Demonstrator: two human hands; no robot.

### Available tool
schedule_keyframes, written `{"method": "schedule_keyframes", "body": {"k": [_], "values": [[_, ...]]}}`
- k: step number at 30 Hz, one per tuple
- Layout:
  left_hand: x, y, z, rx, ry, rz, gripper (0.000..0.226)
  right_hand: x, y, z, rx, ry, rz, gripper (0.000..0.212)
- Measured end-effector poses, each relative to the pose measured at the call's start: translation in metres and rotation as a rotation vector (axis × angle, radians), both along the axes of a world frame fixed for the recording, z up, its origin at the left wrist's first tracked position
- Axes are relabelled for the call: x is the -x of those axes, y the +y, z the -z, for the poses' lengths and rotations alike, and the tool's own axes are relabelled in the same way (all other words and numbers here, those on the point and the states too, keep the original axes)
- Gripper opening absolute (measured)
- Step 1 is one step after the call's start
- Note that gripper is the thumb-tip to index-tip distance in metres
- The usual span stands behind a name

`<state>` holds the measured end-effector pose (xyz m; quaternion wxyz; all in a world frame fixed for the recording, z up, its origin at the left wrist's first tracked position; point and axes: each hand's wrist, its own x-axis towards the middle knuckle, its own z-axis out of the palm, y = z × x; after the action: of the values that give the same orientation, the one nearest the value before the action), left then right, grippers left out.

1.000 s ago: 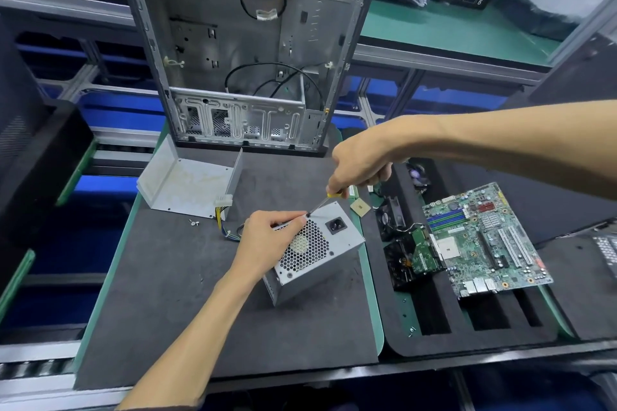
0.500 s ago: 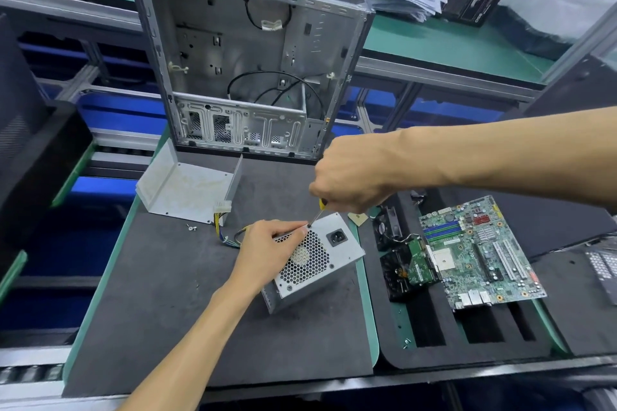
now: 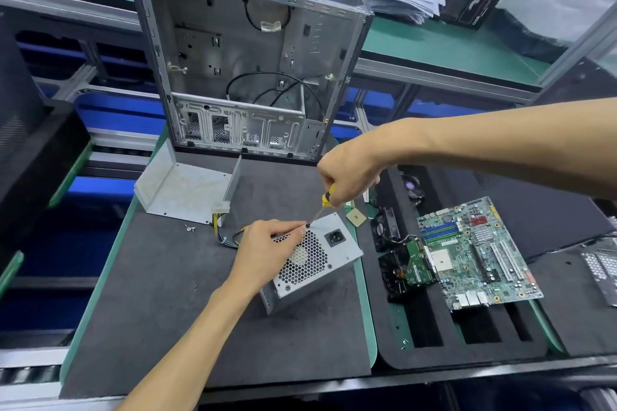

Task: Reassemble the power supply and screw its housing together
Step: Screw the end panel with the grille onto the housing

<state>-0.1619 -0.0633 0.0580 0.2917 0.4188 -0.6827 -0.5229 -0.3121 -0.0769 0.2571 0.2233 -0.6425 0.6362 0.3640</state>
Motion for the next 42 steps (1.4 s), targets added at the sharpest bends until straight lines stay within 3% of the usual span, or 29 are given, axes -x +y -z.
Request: {"method": "schedule_keyframes", "body": {"k": [5,8,10,12,14,17,18,20,23,28,30,31,32,34,38,39,42], "values": [[-0.001,0.002,-0.003,0.000,-0.011,0.001,0.015,-0.007,0.015,-0.008,0.258,0.313,-0.868,0.028],[-0.001,0.002,-0.005,0.007,-0.026,0.005,0.016,-0.009,0.021,-0.006,0.247,0.359,-1.021,0.021],[-0.002,0.004,-0.005,0.022,-0.029,-0.002,0.016,-0.014,0.024,-0.001,0.241,0.329,-0.934,0.015],[-0.001,0.005,-0.005,0.035,-0.028,-0.004,0.015,-0.015,0.022,0.003,0.240,0.266,-0.715,0.025],[-0.002,0.006,-0.005,0.033,-0.020,-0.010,0.016,-0.011,0.017,0.004,0.157,0.161,-0.354,0.033],[-0.002,0.007,-0.006,0.036,-0.008,-0.022,0.015,0.001,0.011,0.012,0.006,-0.129,0.369,0.031],[-0.001,0.007,-0.006,0.035,-0.005,-0.025,0.015,0.003,0.010,0.012,-0.018,-0.184,0.494,0.030],[-0.001,0.006,-0.006,0.029,-0.005,-0.030,0.015,0.003,0.009,0.010,-0.032,-0.217,0.515,0.032],[0.000,0.005,-0.005,0.020,-0.009,-0.023,0.014,-0.001,0.009,0.005,-0.035,-0.141,0.314,0.037],[-0.001,0.005,-0.005,0.021,-0.019,-0.014,0.015,-0.020,0.031,-0.007,0.270,0.248,-0.760,0.016],[-0.001,0.004,-0.005,0.026,-0.030,-0.010,0.016,-0.028,0.039,-0.007,0.294,0.305,-1.012,0.014],[-0.001,0.004,-0.005,0.029,-0.033,-0.009,0.015,-0.031,0.041,-0.005,0.278,0.313,-1.009,0.010],[-0.001,0.004,-0.006,0.030,-0.036,-0.009,0.015,-0.033,0.043,-0.002,0.261,0.283,-0.939,0.006],[-0.002,0.005,-0.006,0.027,-0.031,-0.006,0.016,-0.033,0.039,0.004,0.255,0.199,-0.633,0.022],[-0.002,0.005,-0.004,0.036,-0.029,-0.003,0.017,-0.010,0.022,0.012,0.065,-0.189,0.454,0.027],[-0.002,0.004,-0.004,0.038,-0.026,-0.004,0.017,-0.006,0.020,0.013,0.028,-0.275,0.632,0.027],[-0.002,0.002,-0.005,0.040,-0.020,0.003,0.016,-0.001,0.024,0.012,0.003,-0.365,0.690,0.033]]}}
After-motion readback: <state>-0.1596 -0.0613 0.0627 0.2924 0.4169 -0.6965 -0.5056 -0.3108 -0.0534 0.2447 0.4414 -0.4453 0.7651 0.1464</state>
